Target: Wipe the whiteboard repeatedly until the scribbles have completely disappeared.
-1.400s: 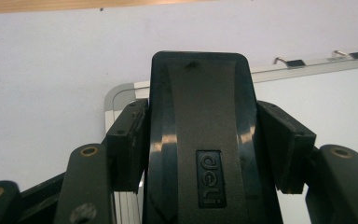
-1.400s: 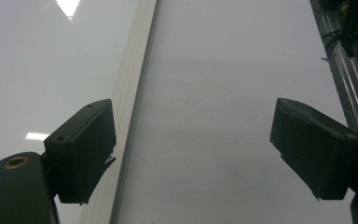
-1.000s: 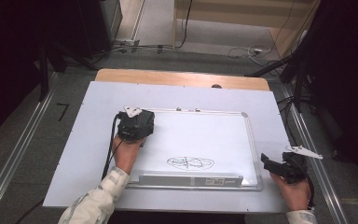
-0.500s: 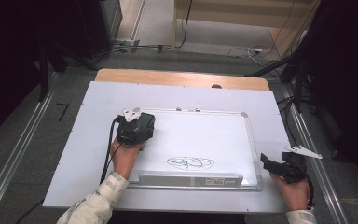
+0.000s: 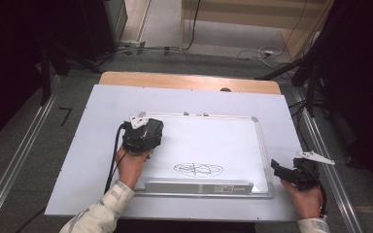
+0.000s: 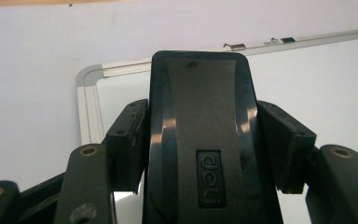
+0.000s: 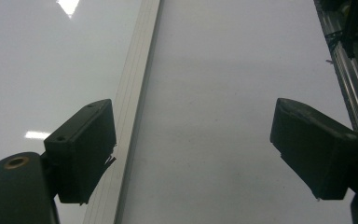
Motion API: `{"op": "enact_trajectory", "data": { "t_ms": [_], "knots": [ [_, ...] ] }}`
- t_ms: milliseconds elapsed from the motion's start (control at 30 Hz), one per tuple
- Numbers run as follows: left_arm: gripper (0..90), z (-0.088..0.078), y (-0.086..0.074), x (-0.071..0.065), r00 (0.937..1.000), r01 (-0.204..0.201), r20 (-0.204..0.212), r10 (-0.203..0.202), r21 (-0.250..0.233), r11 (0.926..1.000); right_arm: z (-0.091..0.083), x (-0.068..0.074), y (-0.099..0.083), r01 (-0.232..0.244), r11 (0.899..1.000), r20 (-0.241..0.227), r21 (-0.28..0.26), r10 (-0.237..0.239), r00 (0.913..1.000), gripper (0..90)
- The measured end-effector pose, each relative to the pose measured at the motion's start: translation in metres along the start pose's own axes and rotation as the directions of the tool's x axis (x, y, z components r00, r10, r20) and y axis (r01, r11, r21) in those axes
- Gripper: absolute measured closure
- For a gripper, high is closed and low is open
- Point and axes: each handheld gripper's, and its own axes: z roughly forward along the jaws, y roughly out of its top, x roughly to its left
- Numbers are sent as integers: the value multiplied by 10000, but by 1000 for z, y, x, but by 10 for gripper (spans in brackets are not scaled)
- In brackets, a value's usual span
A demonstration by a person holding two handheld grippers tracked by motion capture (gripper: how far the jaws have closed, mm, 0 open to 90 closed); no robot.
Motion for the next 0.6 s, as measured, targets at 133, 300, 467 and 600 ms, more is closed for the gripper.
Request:
{"op": "enact_trajectory", "data": {
  "t_ms": [133, 300, 467, 600],
  "knots": [
    [395, 1, -2, -4, 10000, -48, 85, 48, 8, 10000, 0, 0, 0, -1, 10000, 10, -6, 1, 10000, 129],
    [395, 2, -3, -8, 9998, -87, 189, 87, 43, 10000, 0, 0, 0, 0, 10000, 3, -8, 0, 10000, 129],
    [395, 2, -3, -13, 9994, -141, 305, 139, 52, 9999, 0, 0, 0, 13, 10000, 0, -20, -13, 10000, 129],
    [395, 4, -5, -18, 9989, -302, 371, 297, 122, 9995, 0, 0, 0, 16, 10000, 12, -29, -16, 10000, 129]
  ]
}}
